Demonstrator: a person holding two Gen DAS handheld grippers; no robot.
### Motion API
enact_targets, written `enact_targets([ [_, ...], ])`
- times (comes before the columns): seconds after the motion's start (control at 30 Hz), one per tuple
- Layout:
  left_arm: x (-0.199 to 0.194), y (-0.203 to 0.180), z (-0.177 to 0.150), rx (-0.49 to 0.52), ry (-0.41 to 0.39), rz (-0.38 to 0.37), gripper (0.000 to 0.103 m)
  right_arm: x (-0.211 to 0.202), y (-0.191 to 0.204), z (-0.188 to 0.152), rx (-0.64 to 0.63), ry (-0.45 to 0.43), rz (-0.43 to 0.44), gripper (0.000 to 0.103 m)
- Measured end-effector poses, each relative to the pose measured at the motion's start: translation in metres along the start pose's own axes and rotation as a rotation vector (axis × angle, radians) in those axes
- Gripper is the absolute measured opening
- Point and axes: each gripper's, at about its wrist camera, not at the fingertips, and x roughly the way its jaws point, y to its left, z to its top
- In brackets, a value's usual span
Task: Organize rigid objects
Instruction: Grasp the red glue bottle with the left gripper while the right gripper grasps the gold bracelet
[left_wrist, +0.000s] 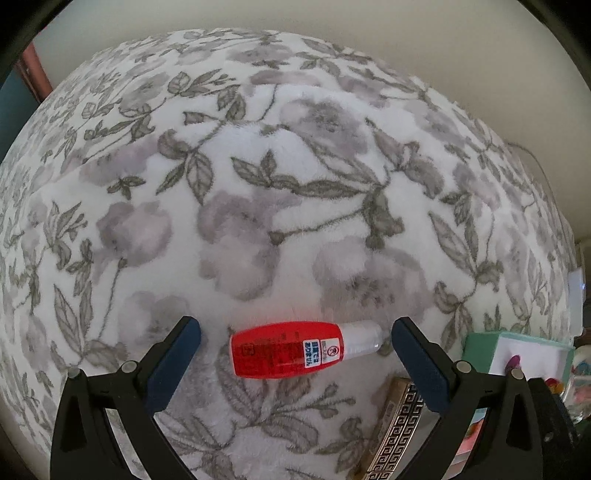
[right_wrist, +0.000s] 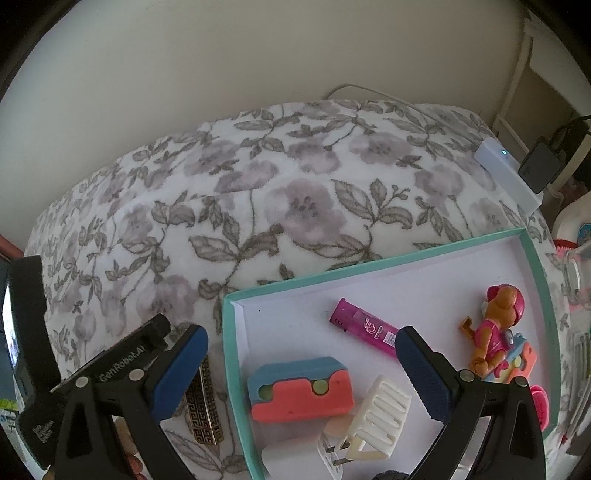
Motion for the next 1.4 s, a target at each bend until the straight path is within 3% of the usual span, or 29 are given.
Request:
enact_targets([
  [0.37,0.0,-0.007,-0.006,0.037,0.005,0.026,0.102,0.0,0.0,-0.001,-0.004,0.004,-0.002,0.103],
  [0.8,-0.008,-0.009,-0.009,0.026,-0.012,0.073,0.079,0.002,0.002,-0.002,-0.017,0.013,-0.003,0.103],
  [1.1,-0.009,0.004,-0.008,0.001,-0.002,0.074,0.079,0.002,0.008,-0.003,-0.034,0.017,0.005,0.103],
  [1.4,-0.021,0.044,-0.005,-0.051,-0.012,0.134,0.079,0.009,0.033,-0.015,-0.095,0.061,0.093,0.102],
])
